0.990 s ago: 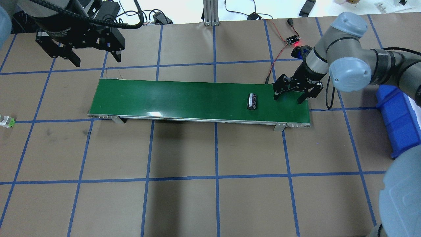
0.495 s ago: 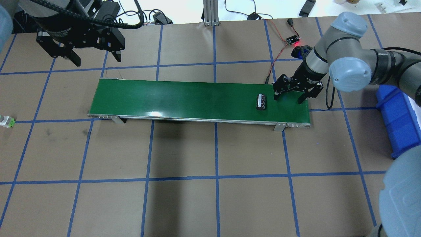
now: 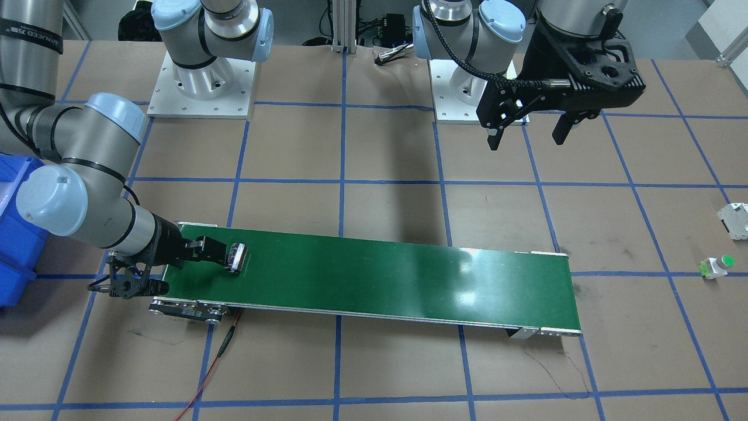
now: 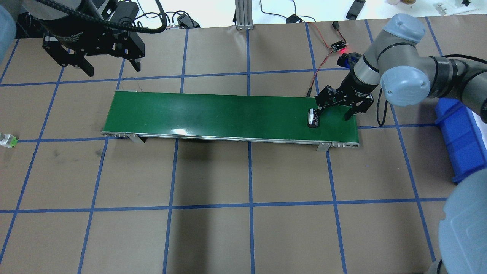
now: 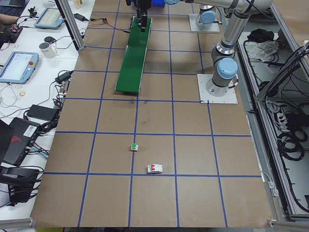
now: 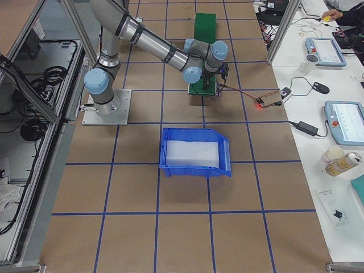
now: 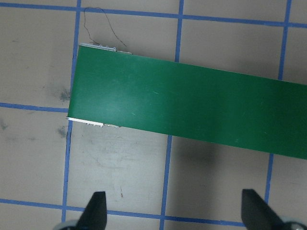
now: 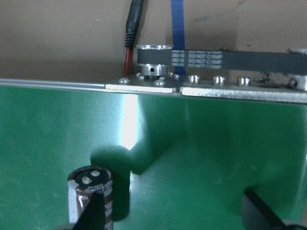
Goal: Move capacitor from left to right
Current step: 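Close the right gripper on the capacitor at the belt end and lift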
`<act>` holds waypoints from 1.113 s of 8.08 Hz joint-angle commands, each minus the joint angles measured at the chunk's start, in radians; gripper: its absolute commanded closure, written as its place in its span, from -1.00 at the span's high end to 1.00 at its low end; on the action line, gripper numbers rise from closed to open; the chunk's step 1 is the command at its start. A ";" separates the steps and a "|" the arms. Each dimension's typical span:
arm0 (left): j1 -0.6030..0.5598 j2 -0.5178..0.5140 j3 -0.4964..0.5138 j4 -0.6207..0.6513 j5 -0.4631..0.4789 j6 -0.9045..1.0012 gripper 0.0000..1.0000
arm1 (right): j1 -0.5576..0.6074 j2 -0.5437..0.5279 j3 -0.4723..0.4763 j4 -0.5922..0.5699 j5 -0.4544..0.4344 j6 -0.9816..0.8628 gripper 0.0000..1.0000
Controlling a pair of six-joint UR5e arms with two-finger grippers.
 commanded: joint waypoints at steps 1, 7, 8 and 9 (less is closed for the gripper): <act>0.000 -0.001 0.000 0.010 0.000 -0.001 1.00 | 0.000 0.000 0.000 0.000 0.000 0.000 1.00; 0.000 -0.003 0.000 0.013 0.000 -0.001 1.00 | 0.000 0.000 0.000 0.000 0.000 0.000 1.00; 0.000 -0.003 0.001 0.013 0.000 0.001 1.00 | 0.000 0.000 0.000 -0.001 -0.018 -0.005 1.00; 0.000 -0.001 0.001 0.013 0.000 0.001 1.00 | 0.000 0.000 0.000 -0.001 -0.018 -0.005 1.00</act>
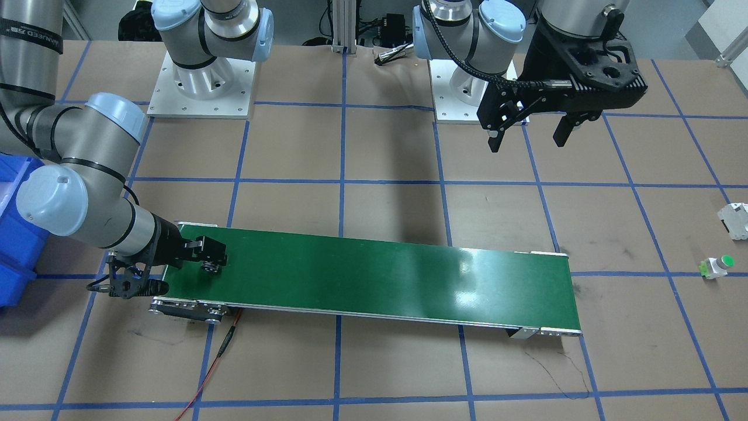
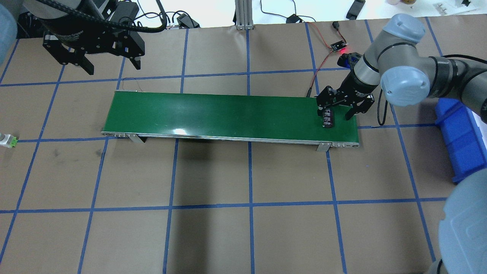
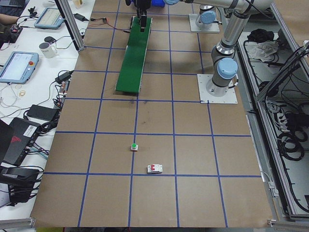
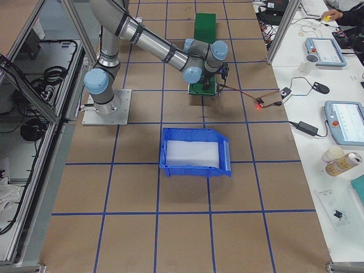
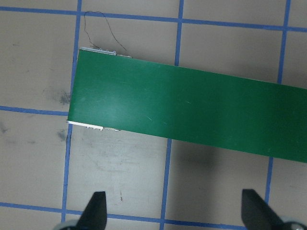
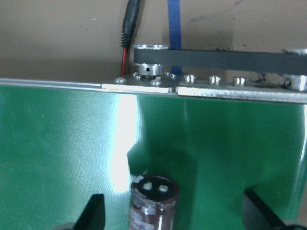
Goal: Move capacitor from left to right
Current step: 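Close the right gripper on the capacitor at the belt end and lift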
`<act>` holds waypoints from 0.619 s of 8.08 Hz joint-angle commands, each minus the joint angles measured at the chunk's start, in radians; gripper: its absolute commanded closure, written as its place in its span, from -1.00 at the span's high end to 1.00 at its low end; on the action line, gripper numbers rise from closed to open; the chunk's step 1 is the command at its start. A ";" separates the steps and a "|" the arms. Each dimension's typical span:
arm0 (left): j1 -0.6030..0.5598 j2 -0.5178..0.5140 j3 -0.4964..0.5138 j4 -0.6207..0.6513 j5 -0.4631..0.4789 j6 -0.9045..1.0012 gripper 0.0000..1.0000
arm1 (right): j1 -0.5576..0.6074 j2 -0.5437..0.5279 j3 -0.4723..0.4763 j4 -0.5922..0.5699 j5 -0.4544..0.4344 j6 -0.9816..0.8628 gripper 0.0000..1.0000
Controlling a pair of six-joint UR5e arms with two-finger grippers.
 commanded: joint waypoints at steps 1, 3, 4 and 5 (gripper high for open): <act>0.000 -0.002 0.000 0.000 0.000 0.001 1.00 | 0.000 0.002 0.000 -0.002 -0.008 -0.004 0.88; 0.000 -0.002 -0.001 0.000 0.000 -0.001 1.00 | 0.000 -0.009 -0.003 0.001 -0.013 -0.018 -0.99; 0.000 0.000 -0.001 0.000 0.002 0.001 1.00 | 0.000 -0.009 -0.005 0.002 -0.016 -0.019 -1.00; 0.000 0.000 -0.001 0.000 0.000 0.001 1.00 | 0.000 -0.011 -0.008 0.007 -0.077 -0.022 -1.00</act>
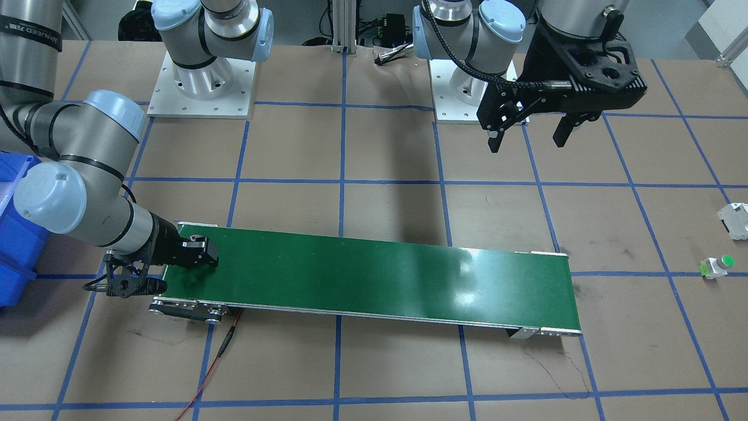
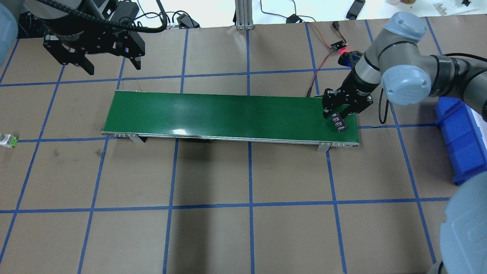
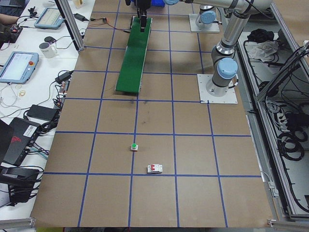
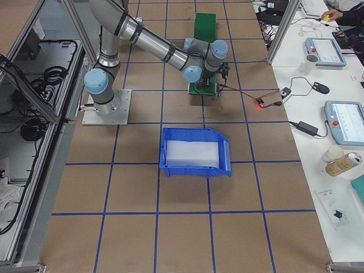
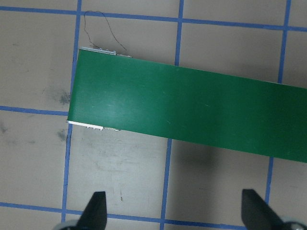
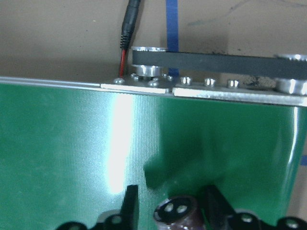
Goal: Move capacitor from left to right
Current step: 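Close the right gripper on the capacitor at the belt end and lift, then carry the capacitor with the right gripper over to the blue bin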
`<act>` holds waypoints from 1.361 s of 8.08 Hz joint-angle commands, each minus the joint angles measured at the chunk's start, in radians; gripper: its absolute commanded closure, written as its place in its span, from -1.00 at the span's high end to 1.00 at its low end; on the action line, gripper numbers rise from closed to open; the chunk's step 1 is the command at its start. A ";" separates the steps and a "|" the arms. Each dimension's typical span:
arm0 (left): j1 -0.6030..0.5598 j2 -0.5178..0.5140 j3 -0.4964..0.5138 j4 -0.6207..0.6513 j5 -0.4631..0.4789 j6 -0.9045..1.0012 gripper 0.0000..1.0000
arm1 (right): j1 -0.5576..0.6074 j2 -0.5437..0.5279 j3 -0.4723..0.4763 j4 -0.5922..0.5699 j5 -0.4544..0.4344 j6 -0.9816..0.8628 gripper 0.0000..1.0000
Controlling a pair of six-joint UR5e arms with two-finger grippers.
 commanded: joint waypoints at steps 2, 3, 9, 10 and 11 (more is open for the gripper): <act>0.000 0.001 0.000 0.000 0.001 0.001 1.00 | 0.000 -0.005 -0.010 0.019 -0.095 -0.006 -1.00; 0.000 0.001 0.000 0.000 -0.001 0.001 1.00 | 0.000 -0.006 -0.013 0.025 -0.092 -0.006 -1.00; 0.000 -0.002 -0.002 0.000 -0.001 0.001 1.00 | -0.128 -0.095 -0.214 0.182 -0.308 -0.414 -1.00; 0.002 -0.001 0.001 0.000 0.001 0.001 1.00 | -0.200 -0.112 -0.214 0.176 -0.341 -0.553 -1.00; 0.002 -0.004 0.001 0.000 -0.001 -0.001 1.00 | -0.283 -0.112 -0.214 0.164 -0.358 -0.707 -1.00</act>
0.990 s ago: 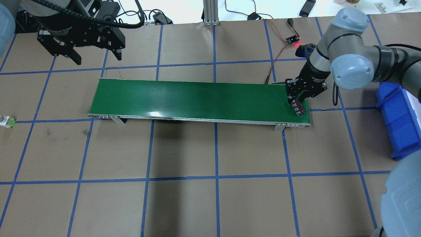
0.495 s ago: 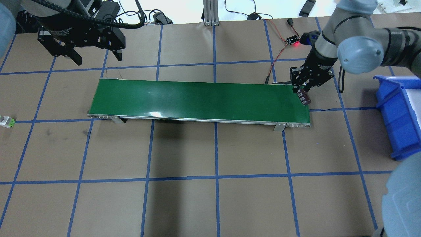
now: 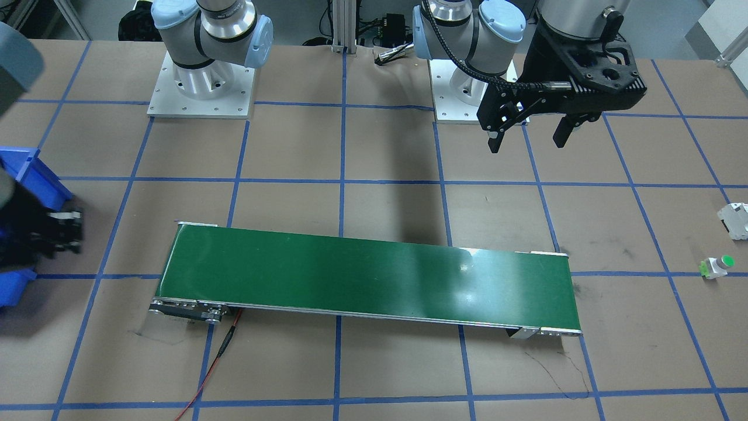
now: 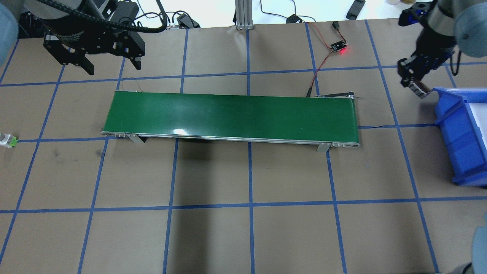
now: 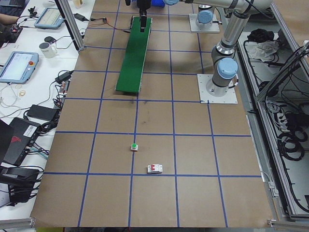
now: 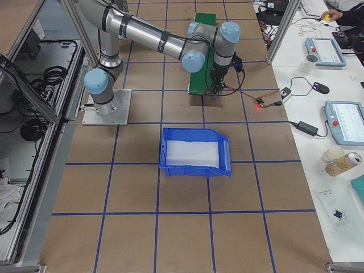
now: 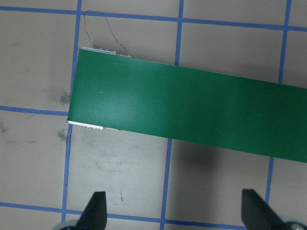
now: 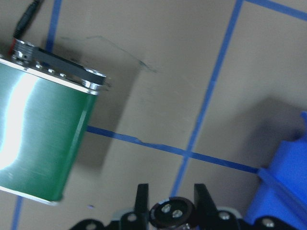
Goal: Move capacitor from left to right
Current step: 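Carry the capacitor with the right gripper over to the blue bin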
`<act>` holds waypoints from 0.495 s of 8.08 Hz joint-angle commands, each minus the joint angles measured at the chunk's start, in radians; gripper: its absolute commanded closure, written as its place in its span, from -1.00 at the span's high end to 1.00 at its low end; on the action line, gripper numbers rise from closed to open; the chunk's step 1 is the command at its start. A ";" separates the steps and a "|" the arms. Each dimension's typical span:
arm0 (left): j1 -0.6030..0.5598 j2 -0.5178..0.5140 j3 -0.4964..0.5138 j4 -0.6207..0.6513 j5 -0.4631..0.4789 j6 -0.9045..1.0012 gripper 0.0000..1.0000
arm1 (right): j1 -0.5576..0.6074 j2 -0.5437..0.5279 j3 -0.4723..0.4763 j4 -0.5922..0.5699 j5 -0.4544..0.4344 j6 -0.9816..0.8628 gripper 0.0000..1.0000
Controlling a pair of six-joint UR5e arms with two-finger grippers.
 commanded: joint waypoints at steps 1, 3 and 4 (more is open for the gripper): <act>0.001 -0.002 0.001 0.003 -0.001 -0.005 1.00 | -0.218 -0.018 -0.003 -0.017 -0.053 -0.373 -1.00; 0.001 -0.001 0.000 0.008 -0.001 -0.001 1.00 | -0.300 0.012 0.011 -0.020 -0.140 -0.473 -1.00; 0.001 -0.002 0.000 0.008 -0.001 -0.001 1.00 | -0.318 0.035 0.041 -0.115 -0.175 -0.495 -1.00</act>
